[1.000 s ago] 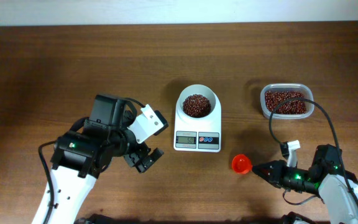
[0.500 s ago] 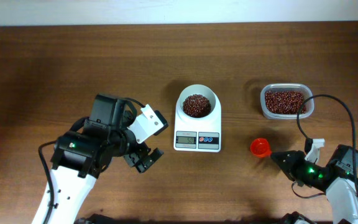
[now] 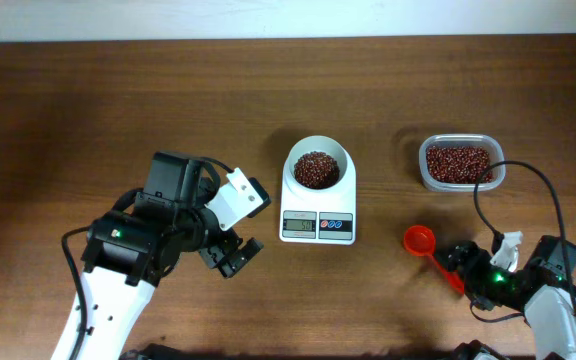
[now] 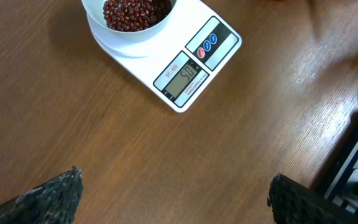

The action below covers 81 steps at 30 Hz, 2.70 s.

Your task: Scoop and weigh 50g on scale

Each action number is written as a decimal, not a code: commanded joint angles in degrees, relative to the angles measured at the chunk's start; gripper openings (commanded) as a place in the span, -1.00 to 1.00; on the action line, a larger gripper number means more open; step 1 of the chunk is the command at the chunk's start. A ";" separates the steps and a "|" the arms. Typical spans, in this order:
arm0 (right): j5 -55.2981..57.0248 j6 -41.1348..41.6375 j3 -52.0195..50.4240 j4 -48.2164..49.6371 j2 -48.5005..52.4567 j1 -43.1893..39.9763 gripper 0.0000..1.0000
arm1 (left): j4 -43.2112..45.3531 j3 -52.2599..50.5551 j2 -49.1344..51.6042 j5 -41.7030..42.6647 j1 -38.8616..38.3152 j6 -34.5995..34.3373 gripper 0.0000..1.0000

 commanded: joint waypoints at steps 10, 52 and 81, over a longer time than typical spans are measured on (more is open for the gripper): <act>13.70 -0.52 10.03 -1.27 -0.42 -0.31 0.98 | 0.09 0.02 0.00 0.83 0.24 1.09 0.98; -5.22 -12.70 42.86 -35.04 -27.67 -0.28 0.98 | 0.09 0.02 0.00 0.83 0.24 1.09 0.98; 19.87 -12.11 -6.27 26.67 -58.29 32.92 0.98 | 0.09 0.02 0.00 0.83 0.24 1.09 0.98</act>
